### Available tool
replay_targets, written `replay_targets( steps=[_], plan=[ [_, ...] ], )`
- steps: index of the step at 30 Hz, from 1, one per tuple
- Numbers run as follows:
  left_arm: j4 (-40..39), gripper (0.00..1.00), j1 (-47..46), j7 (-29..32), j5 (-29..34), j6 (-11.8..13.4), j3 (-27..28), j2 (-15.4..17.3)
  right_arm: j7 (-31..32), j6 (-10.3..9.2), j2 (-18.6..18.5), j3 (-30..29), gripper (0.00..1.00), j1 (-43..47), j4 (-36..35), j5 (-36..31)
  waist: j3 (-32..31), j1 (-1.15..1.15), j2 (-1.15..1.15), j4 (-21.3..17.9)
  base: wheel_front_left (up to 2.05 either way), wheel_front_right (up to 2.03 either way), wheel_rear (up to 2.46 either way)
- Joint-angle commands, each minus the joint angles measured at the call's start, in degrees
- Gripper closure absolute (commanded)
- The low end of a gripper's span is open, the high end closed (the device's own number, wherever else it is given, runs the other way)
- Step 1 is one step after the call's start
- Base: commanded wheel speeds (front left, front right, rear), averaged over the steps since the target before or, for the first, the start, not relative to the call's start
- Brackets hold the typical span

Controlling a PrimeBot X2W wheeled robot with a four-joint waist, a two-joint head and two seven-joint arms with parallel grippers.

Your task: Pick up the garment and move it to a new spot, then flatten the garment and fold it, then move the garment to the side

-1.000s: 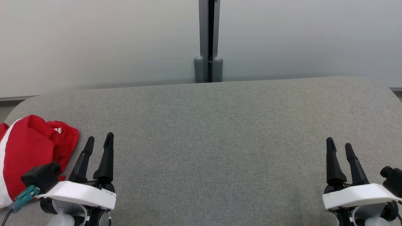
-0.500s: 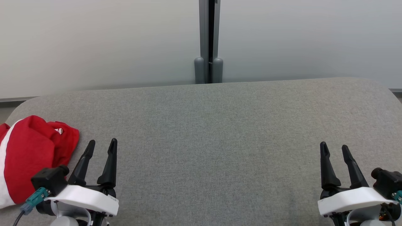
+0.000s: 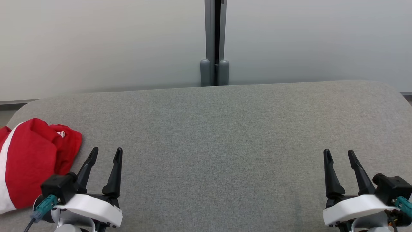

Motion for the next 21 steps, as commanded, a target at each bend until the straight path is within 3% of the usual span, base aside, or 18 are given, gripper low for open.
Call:
replay_targets(
  steps=[1, 21],
  plan=[
    [-0.06, 0.0, -0.77, -0.51, 1.21, -0.07, -0.15, 0.48, -0.47, 0.0, -0.34, -0.04, 0.0, -0.02, -0.24, -1.19, -0.01, 0.0, 0.0, 0.03, 0.0, 0.0, 0.0],
    [3.0, 0.0, -1.25, -2.76, 8.52, -0.08, -1.71, 1.18, -2.05, 0.0, -0.38, 0.9, 0.0, 0.28, 1.33, -7.54, -0.27, 0.0, 0.0, 0.53, 0.0, 0.0, 0.0]
  ],
)
